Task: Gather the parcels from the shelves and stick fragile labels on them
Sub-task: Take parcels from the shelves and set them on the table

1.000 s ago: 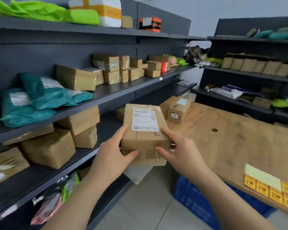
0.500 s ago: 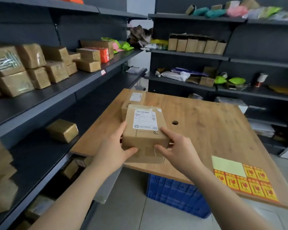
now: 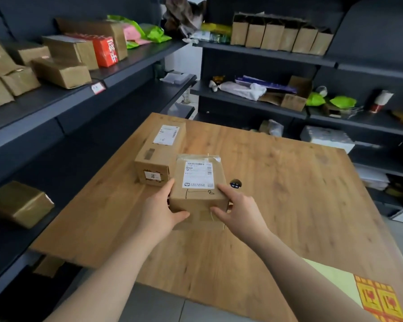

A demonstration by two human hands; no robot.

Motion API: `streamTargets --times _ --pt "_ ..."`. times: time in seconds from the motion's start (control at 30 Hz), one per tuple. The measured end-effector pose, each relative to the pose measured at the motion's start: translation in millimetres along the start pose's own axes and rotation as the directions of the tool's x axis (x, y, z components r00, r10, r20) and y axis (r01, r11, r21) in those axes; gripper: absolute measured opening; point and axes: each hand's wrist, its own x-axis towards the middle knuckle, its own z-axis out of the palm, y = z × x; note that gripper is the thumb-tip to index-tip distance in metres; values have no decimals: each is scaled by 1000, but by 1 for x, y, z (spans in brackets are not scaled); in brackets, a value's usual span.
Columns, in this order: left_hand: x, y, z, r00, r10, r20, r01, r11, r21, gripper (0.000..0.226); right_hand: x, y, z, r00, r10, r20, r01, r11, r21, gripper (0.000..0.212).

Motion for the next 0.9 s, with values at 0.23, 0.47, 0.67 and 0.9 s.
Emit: streamTargets --times 0.23,0.47,0.67,0.9 --pt "77 -26 24 998 -33 49 28 995 93 92 62 31 28 998 60 23 -60 998 14 55" --pt "129 -56 36 991 -71 117 43 973 228 92 100 50 62 985 156 67 -153 987 -43 54" --pt "145 -73 41 985 6 172 -59 950 306 88 111 56 79 981 182 65 -174 979 -108 52" --pt "144 -73 35 973 47 228 -153 868 472 82 113 56 78 986 147 76 -125 963 -240 51"
